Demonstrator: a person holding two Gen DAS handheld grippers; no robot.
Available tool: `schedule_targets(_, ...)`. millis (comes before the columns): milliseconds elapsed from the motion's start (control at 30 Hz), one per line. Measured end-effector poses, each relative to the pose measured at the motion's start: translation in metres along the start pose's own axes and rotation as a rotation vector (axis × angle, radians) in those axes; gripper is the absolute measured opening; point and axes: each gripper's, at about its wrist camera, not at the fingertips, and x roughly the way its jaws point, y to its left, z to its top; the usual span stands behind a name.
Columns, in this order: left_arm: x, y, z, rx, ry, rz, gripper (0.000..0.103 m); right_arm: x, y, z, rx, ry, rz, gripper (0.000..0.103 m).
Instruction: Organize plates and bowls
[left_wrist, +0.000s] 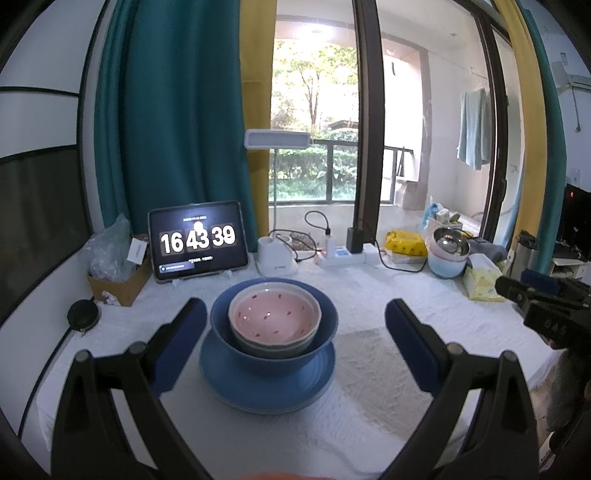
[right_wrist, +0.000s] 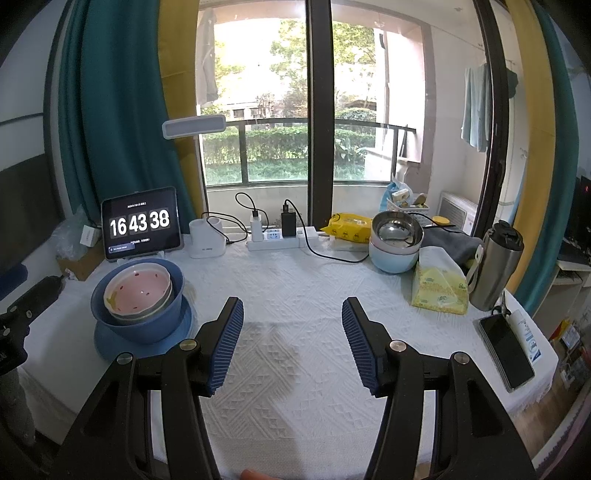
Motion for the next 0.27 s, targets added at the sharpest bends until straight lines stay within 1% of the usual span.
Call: schedule_targets(267,-0.0015,-0.0013,0.0013,0.004,-0.006,-0.005,0.098,0.0002,-0.0002,0.0001,-0.002,0.001,0.0,0.059)
